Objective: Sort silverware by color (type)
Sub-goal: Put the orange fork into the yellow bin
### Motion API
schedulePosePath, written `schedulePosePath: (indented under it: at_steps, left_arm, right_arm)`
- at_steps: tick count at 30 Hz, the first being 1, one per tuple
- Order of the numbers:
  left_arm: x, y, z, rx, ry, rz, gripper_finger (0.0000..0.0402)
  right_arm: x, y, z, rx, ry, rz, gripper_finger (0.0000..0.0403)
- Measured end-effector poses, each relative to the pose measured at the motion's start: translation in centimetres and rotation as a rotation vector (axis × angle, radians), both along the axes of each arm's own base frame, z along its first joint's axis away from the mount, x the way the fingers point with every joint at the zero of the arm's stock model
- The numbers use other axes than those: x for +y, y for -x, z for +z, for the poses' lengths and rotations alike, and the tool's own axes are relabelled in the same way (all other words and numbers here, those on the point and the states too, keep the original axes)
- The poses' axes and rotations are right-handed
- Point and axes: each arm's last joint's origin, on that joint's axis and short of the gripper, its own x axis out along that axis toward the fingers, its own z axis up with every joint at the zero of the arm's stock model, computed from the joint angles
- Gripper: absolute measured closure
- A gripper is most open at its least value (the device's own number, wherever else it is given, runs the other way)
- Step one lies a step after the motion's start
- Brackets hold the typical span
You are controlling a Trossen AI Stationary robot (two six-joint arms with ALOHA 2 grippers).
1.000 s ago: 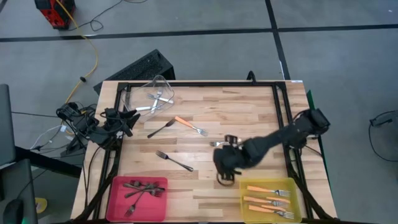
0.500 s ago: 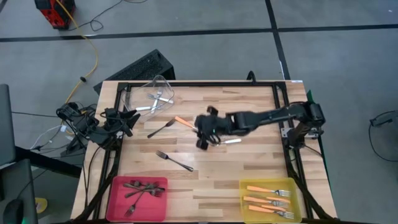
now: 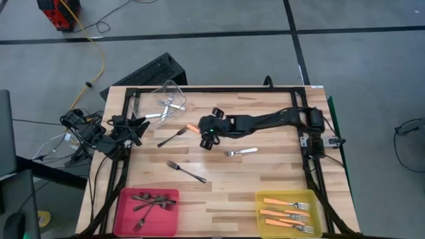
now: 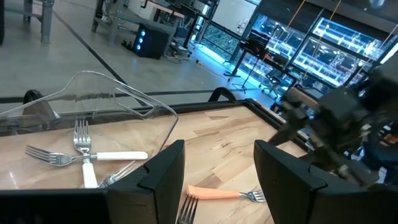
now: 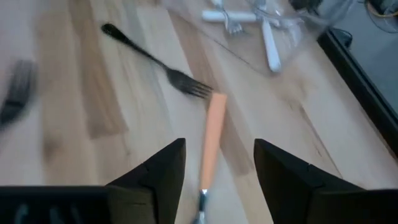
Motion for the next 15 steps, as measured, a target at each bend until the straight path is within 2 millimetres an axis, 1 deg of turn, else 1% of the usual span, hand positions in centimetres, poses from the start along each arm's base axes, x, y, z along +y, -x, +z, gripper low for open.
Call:
schedulePosePath:
  at_steps: [2, 4, 7, 9, 10, 13, 15]
  left_arm:
    - [0.0, 0.0, 0.0, -0.001, 0.000, 0.001, 0.0223]
    - [0.0, 0.0, 0.0, 0.000, 0.000, 0.000, 0.0223]
    - [0.0, 0.0, 0.0, 0.000, 0.000, 0.000, 0.0223]
    - [0.0, 0.0, 0.0, 0.000, 0.000, 0.000, 0.0223]
    - [0.0, 0.0, 0.0, 0.000, 0.000, 0.001, 0.0223]
    - [0.0, 0.0, 0.0, 0.000, 0.000, 0.000, 0.0223]
    - [0.0, 0.0, 0.0, 0.000, 0.000, 0.001, 0.0223]
  right_arm:
    - [-0.2, -0.4, -1.1, 0.041, 0.026, 0.000, 0.0186]
    - [-0.8, -1.2, -2.0, 0.043, 0.038, -0.004, 0.0186]
    - [-1.5, -1.4, -4.5, 0.110, 0.030, -0.015, 0.0183]
    - [-2.1, -1.4, -5.5, 0.143, 0.003, -0.015, 0.0179]
    - [-2.3, -1.2, -5.8, 0.164, -0.020, -0.007, 0.0176]
    - [-2.9, -1.7, -6.1, 0.128, -0.046, -0.004, 0.0172]
    - [-3.1, -1.4, -6.5, 0.157, -0.069, 0.006, 0.0172]
